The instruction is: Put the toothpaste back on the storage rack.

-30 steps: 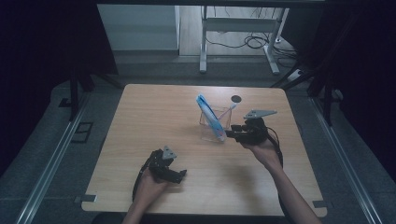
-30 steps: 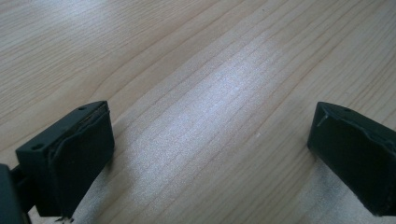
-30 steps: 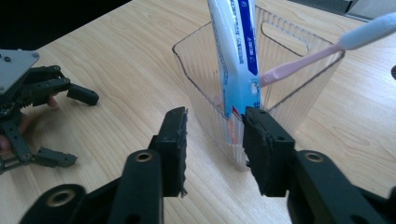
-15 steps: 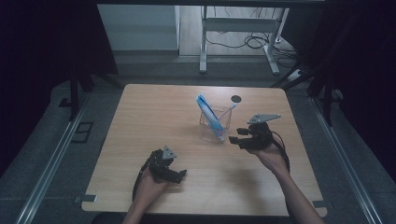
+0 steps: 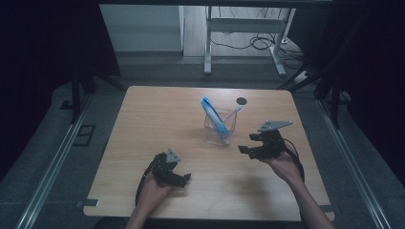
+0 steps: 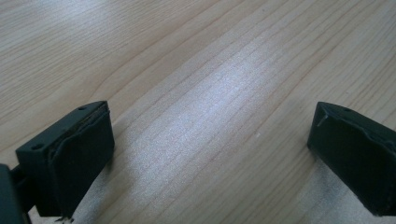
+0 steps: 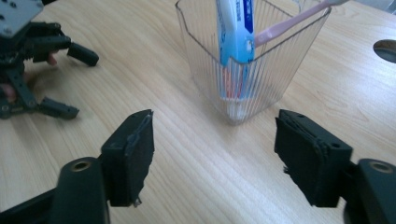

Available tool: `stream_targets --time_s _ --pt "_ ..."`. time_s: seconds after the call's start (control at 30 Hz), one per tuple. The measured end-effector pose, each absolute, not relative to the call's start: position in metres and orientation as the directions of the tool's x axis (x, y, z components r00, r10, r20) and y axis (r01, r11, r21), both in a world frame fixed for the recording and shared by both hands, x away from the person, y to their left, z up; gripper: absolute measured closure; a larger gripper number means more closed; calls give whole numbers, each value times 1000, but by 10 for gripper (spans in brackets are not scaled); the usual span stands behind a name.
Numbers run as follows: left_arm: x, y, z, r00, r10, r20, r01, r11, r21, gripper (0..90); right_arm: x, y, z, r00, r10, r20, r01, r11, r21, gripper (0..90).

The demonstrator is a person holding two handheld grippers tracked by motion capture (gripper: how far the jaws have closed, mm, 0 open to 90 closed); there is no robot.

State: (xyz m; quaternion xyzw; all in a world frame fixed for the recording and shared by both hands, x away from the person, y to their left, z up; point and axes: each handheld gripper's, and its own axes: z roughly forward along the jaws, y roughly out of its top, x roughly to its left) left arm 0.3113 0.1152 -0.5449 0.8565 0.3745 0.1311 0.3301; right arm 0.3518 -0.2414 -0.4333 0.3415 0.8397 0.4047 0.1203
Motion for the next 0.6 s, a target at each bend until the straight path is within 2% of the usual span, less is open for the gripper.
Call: stream_targets --time_s 0.4,0.6 --pt "311 115 -545 685 729 -24 555 -500 665 6 337 -250 -439 -745 665 51 481 483 731 148" --pt "311 115 -545 684 729 -23 554 -499 666 6 330 -256 -444 -741 671 35 484 498 720 127"
